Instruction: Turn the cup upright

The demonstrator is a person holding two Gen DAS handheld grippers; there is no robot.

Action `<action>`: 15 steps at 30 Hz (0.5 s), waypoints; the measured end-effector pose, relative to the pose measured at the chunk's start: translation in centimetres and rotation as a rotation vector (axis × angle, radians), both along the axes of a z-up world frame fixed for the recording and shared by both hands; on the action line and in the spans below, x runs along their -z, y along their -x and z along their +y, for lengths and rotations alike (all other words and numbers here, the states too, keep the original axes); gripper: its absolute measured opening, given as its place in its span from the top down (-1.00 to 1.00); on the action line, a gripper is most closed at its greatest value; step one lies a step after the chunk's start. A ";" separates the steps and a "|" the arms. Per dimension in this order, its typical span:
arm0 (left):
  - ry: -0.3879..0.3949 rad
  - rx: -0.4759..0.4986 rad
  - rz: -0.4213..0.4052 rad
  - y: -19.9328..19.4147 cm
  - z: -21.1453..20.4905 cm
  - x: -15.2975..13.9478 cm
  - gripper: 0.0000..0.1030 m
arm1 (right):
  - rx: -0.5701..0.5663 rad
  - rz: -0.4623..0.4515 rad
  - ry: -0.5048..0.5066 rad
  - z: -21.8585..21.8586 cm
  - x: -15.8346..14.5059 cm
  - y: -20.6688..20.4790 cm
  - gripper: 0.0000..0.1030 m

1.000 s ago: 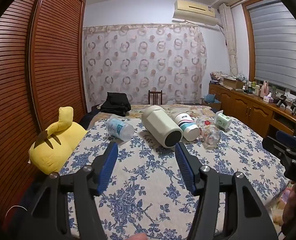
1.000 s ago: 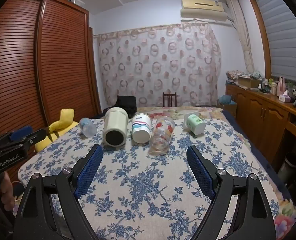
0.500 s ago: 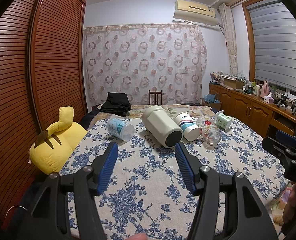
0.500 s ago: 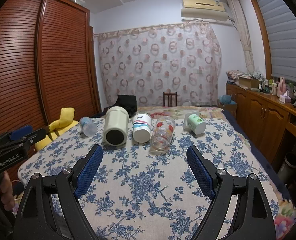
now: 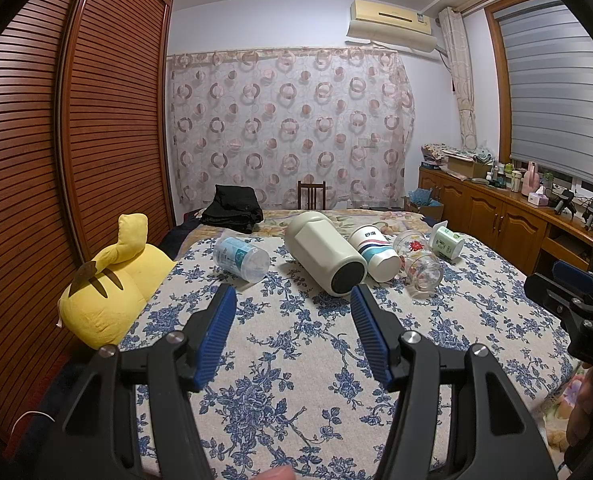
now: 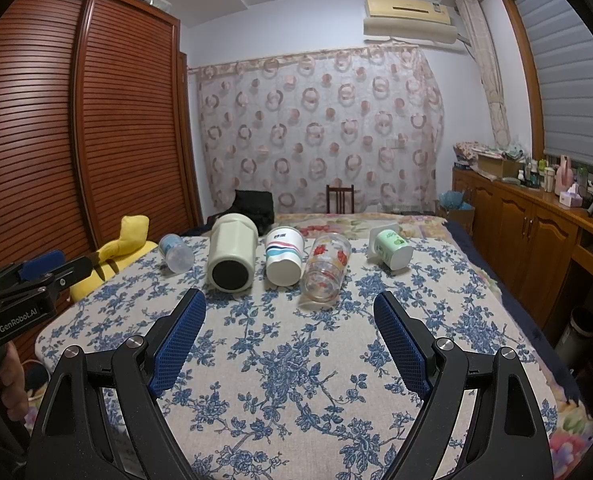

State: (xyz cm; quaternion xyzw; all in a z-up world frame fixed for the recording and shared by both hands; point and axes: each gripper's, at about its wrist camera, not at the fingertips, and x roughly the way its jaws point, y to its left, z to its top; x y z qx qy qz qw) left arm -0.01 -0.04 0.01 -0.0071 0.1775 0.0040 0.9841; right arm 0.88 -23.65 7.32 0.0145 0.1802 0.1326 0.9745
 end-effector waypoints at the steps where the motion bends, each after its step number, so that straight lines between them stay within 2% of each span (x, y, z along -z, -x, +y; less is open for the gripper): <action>1: 0.000 0.000 0.000 0.0 0.0 0.0 -0.15 | 0.000 0.000 -0.001 0.0 0.0 0.0 -0.70; 15: 0.000 0.000 -0.001 0.0 0.0 0.0 -0.15 | -0.001 0.000 0.001 0.0 0.0 0.1 -0.70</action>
